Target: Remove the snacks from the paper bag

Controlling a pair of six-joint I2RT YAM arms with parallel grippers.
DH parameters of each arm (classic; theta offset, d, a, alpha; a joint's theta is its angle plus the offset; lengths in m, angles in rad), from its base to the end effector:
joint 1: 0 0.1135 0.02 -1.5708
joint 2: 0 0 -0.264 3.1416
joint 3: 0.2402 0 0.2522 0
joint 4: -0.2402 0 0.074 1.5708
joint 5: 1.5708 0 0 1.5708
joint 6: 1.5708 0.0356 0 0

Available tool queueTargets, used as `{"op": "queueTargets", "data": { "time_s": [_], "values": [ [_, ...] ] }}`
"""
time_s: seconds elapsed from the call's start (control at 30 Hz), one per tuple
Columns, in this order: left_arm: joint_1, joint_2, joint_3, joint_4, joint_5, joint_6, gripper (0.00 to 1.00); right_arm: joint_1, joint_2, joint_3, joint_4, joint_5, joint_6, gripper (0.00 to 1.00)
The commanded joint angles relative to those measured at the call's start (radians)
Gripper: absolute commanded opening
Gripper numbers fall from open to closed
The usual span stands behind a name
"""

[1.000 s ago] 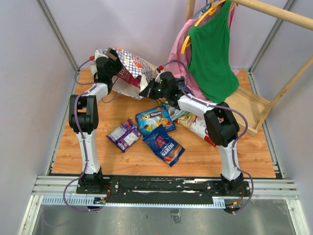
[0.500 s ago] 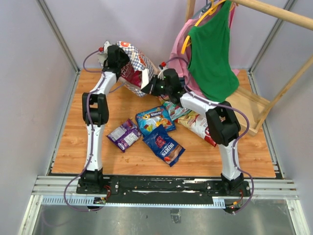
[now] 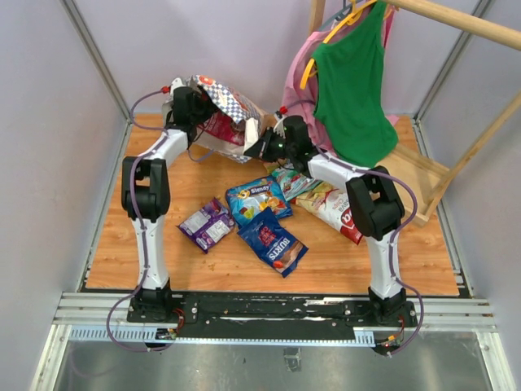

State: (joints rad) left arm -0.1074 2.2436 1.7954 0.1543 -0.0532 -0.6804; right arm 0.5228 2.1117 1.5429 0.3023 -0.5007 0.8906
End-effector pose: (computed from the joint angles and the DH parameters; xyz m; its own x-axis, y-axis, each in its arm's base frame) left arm 0.5332 -0.0556 0.2362 -0.2594 -0.6039 -0.7537 -0.1373 0.7955 -0.5902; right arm 0.4214 0.2625 0.2307 -0.7960 0.3285 -0.5085 -0.3504 0.4348 0.8295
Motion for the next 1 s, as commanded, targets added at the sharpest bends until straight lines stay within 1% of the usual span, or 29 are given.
{"op": "queueTargets", "data": {
  "time_s": [0.0,0.2,0.33,0.43,0.53,0.6,0.67,0.83,0.97],
  "values": [
    [-0.003,-0.165,-0.062,0.004,0.067,0.131,0.99,-0.019,-0.022,-0.015,0.028,0.004,0.026,0.01],
    [-0.003,-0.315,-0.108,-0.205,0.105,0.197,0.99,-0.017,-0.043,-0.030,0.043,0.020,0.047,0.01],
    [-0.003,-0.418,-0.182,-0.268,0.094,0.229,1.00,-0.017,-0.059,-0.043,0.055,0.030,0.059,0.01],
    [-0.003,-0.469,-0.209,-0.334,0.070,0.253,1.00,-0.017,-0.061,-0.046,0.057,0.032,0.065,0.01],
    [-0.003,-0.528,-0.276,-0.359,0.071,0.272,1.00,-0.018,-0.065,-0.050,0.058,0.035,0.068,0.01],
    [-0.003,-0.575,-0.331,-0.357,0.085,0.277,1.00,-0.018,-0.066,-0.053,0.060,0.037,0.070,0.01],
    [-0.002,-0.654,-0.403,-0.311,0.125,0.276,1.00,-0.017,-0.066,-0.055,0.061,0.037,0.071,0.01],
    [0.000,-0.845,-0.600,-0.125,0.236,0.226,1.00,-0.017,-0.064,-0.057,0.066,0.035,0.071,0.01],
    [0.000,-0.951,-0.676,-0.052,0.239,0.185,1.00,-0.016,-0.058,-0.055,0.069,0.029,0.074,0.01]
  ]
}}
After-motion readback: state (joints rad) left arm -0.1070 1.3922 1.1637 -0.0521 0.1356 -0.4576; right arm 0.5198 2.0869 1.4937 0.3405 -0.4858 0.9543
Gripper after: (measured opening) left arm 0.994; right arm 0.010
